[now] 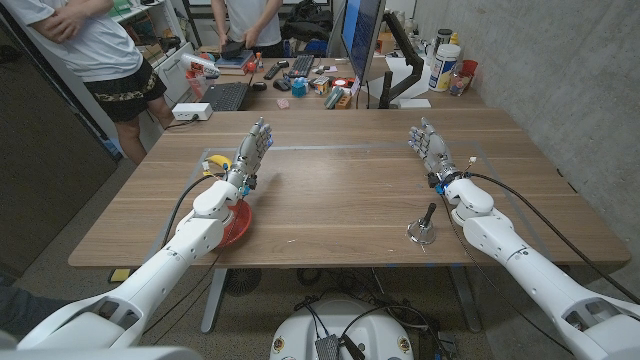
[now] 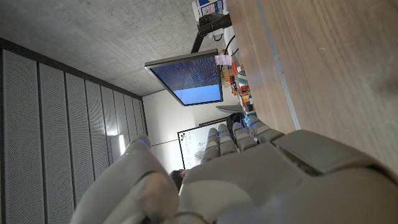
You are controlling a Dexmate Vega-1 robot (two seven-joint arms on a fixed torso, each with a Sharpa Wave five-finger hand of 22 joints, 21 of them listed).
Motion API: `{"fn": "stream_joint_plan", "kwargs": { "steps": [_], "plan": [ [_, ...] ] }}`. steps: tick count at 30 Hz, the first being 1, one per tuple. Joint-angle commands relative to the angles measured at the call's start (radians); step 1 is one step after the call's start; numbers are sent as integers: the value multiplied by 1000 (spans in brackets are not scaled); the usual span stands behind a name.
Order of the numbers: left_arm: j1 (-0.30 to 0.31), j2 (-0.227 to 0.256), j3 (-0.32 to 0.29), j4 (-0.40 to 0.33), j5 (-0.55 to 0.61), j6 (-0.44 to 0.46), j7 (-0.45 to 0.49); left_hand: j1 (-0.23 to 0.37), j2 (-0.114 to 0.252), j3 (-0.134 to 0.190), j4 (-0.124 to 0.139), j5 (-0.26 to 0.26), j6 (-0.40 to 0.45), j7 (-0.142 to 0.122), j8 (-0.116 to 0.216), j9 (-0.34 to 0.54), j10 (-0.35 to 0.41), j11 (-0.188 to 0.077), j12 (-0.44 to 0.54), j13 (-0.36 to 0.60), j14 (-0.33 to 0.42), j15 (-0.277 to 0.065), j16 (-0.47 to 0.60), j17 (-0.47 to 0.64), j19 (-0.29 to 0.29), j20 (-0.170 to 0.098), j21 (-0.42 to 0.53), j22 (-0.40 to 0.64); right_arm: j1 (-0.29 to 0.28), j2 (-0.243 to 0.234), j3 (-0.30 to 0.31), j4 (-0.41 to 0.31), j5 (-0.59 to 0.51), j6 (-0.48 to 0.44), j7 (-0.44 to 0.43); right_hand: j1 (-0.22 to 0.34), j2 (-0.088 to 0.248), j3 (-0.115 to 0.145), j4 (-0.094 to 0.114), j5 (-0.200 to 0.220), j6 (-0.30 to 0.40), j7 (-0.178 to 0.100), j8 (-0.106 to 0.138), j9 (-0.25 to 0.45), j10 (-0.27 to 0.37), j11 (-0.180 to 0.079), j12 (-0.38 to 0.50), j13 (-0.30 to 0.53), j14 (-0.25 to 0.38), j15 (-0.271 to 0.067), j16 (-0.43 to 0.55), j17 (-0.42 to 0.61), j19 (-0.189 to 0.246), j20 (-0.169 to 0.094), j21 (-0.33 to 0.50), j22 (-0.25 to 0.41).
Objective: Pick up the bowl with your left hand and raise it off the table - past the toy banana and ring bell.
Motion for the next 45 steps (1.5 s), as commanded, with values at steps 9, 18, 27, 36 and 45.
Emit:
{"fn": "stream_joint_plan", "kwargs": {
  "steps": [9, 18, 27, 36, 45],
  "plan": [
    [45, 16, -10, -53, 21, -48, 17, 10, 4, 2, -2, 4, 7, 3, 10, 4, 14, -3, 8, 3, -7, -1, 5, 4, -8, -51, -4, 5, -5, -1, -8, 1, -6, -3, 5, 8, 3, 5, -1, 5, 1, -1, 3, 1, -5, 1, 0, 5, 2, 6, 3, 6, 2, -6, 4, 2],
    [51, 24, -15, -71, 29, -63, 18, 12, 6, 1, -3, 4, 9, 3, 10, 4, 16, -3, 8, 3, -6, -2, 5, 4, -7, -50, -6, 5, -2, 0, -8, 2, -7, -8, 0, 8, 4, 4, -1, 5, 2, -2, 3, 2, -5, 1, 0, 5, 1, 6, 3, 6, 1, -6, 4, 3],
    [48, 26, -12, -72, 35, -67, 14, 13, 8, 0, -3, 5, 9, 2, 10, 5, 16, -2, 8, 3, -6, -1, 5, 4, -8, -49, -9, 5, 4, -2, -6, 4, -10, -2, 1, 8, 4, 4, -1, 4, 2, -3, 3, 2, -5, 1, 0, 5, 1, 6, 2, 6, 0, -6, 4, 3],
    [50, 30, -13, -75, 38, -74, 10, 15, 9, -1, -4, 5, 10, 1, 9, 5, 17, -2, 8, 3, -6, -1, 5, 4, -8, -51, -12, 6, 3, -13, -1, -7, -15, -3, -4, 7, 4, 3, -1, 4, 3, -3, 3, 2, -4, 1, 0, 5, 1, 6, 2, 6, 0, -6, 4, 3],
    [65, 61, -15, -113, 51, -58, 13, 16, 10, -2, -4, 5, 10, 3, 9, 5, 17, -3, 8, 3, -5, -1, 5, 4, -10, -47, -16, 6, 1, -21, 0, -16, -23, -11, -16, 6, 4, 2, -1, 4, 4, -3, 4, 2, -4, 1, 0, 5, 2, 6, 3, 6, 0, -6, 4, 3]
  ]
}}
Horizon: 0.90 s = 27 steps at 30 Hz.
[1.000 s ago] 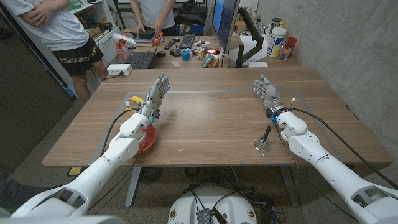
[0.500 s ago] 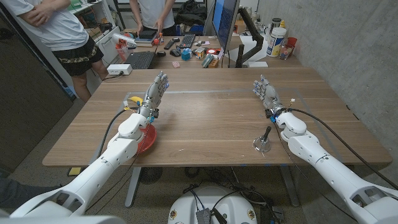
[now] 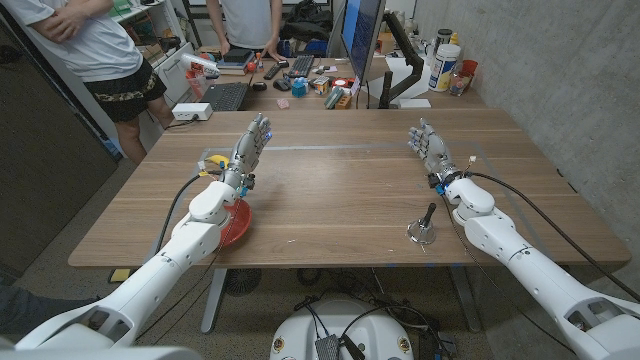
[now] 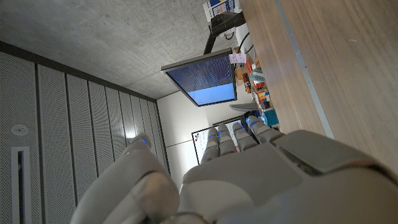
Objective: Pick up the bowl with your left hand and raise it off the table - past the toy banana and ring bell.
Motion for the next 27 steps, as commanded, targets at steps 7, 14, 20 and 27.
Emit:
{"fn": "stream_joint_plan", "kwargs": {
  "steps": [7, 14, 20, 27],
  "plan": [
    [40, 58, -16, -85, 19, 11, 12, 8, 2, -2, -5, 5, 5, 7, 4, 5, 5, -2, 3, 4, -5, 0, 4, 4, -11, -46, -7, 1, -8, -15, 7, -16, -10, -9, -22, 6, 4, 1, -2, 3, 4, -3, 3, 2, 0, -3, 0, 6, 2, 6, 3, 1, 0, -5, 4, 3],
    [58, 69, -25, -110, 24, 9, 26, 10, 4, -3, -5, 4, 5, 8, 4, 5, 5, -2, 3, 4, -3, 0, 5, 4, -11, -45, -10, 2, -13, -18, 12, -19, -6, -9, -22, 5, 4, 1, -2, 3, 4, -3, 3, 2, 1, -2, 0, 6, 1, 6, 2, 1, 0, -5, 4, 3],
    [70, 86, -25, -128, 47, 18, 44, 10, 4, -4, -5, 4, 7, 8, 5, 5, 7, -1, 4, 4, -2, 1, 5, 4, -11, -43, -11, 2, -13, -9, 19, -8, 11, 1, -12, 5, 4, 0, -2, 3, 4, -3, 3, 2, 1, -2, 0, 6, 2, 6, 3, 1, -1, -4, 4, 3],
    [93, 96, -35, -150, 56, 11, 62, 11, 6, -5, -6, 4, 9, 8, 5, 5, 7, -1, 3, 4, -1, 2, 5, 4, -10, -41, -13, 2, -9, -11, 19, -4, 10, 1, -9, 5, 4, -1, -2, 3, 4, -3, 3, 2, 0, -1, 0, 6, 2, 6, 3, 1, -1, -4, 4, 3]
  ]
}}
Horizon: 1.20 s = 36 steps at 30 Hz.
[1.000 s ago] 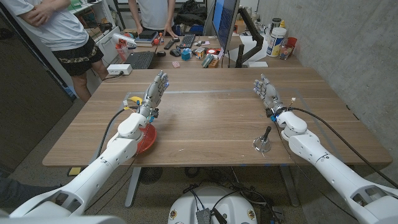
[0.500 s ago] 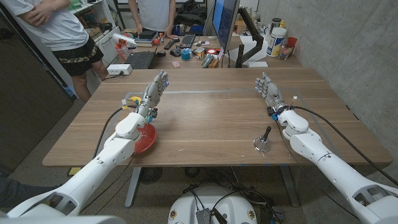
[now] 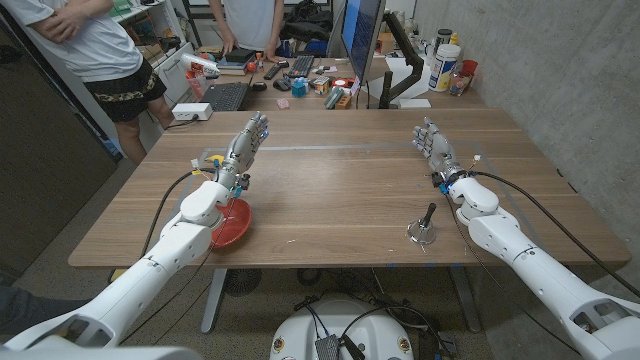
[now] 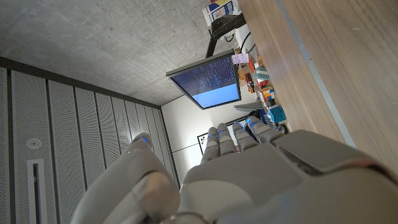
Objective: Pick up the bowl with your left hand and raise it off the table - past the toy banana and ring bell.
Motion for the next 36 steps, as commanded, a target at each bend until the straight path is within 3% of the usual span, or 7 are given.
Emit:
{"fn": "stream_joint_plan", "kwargs": {
  "steps": [1, 36],
  "plan": [
    [48, 33, -19, -57, 21, -4, 31, 8, 2, 0, -1, 4, 7, 6, 5, 6, 7, -1, 3, 4, 0, 3, 5, 4, -10, -41, -1, 2, 1, 2, 5, 10, 16, 7, 10, 5, 4, -1, -2, 3, 4, -3, 4, 2, 0, -1, 0, 6, 1, 7, 2, 2, -1, -4, 4, 3],
    [157, 93, -82, -159, 66, -33, 89, 13, 7, -3, -3, 2, 12, 7, 6, 6, 9, -2, 3, 4, 2, 4, 5, 4, -4, -39, -7, 2, 15, 19, 5, 45, 21, 20, 15, 4, 5, -4, -3, 2, 5, -4, 3, 2, 1, -2, 0, 6, 1, 7, 2, 1, -3, -3, 4, 3]
  ]
}}
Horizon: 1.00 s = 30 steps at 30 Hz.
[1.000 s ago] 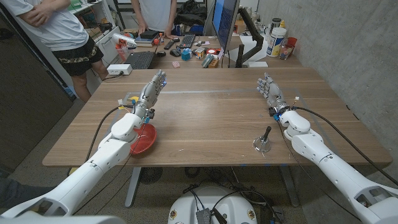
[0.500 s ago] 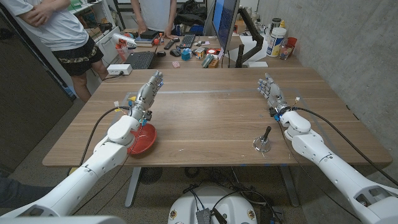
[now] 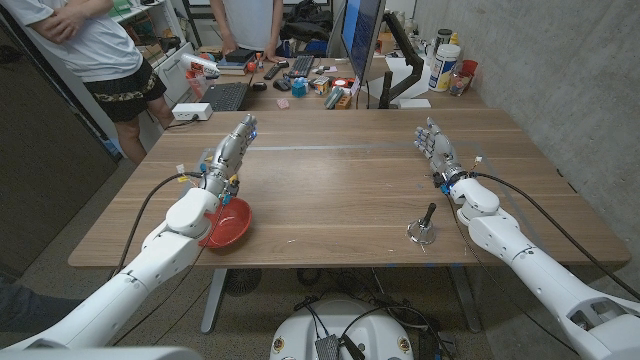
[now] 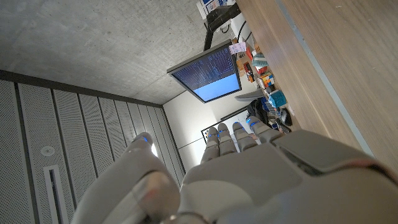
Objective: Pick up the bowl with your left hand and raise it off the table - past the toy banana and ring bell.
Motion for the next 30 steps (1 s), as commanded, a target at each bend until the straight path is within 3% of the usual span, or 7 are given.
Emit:
{"fn": "stream_joint_plan", "kwargs": {
  "steps": [1, 30],
  "plan": [
    [33, 17, -18, -28, 22, -16, 15, 8, 2, -3, -4, 2, 8, 1, 6, 6, 9, -2, 3, 5, 3, 4, 5, 4, -4, -39, -3, 2, 4, 6, 1, 7, 2, 5, -3, 4, 5, -1, 0, 2, 5, -3, 3, 2, 1, -1, 0, 6, 1, 6, 2, 2, -3, -3, 4, 3],
    [116, 51, -70, -103, 64, -31, 53, 15, 8, -5, -6, 1, 19, -3, 9, 6, 20, -2, 6, 5, 11, 3, 7, 4, 1, -37, -8, 3, 15, 5, 3, 12, -1, 2, -6, 5, 6, -3, -2, 2, 5, -4, 3, 2, 1, -3, -1, 6, 1, 6, 2, 1, -3, -2, 4, 3]
  ]
}}
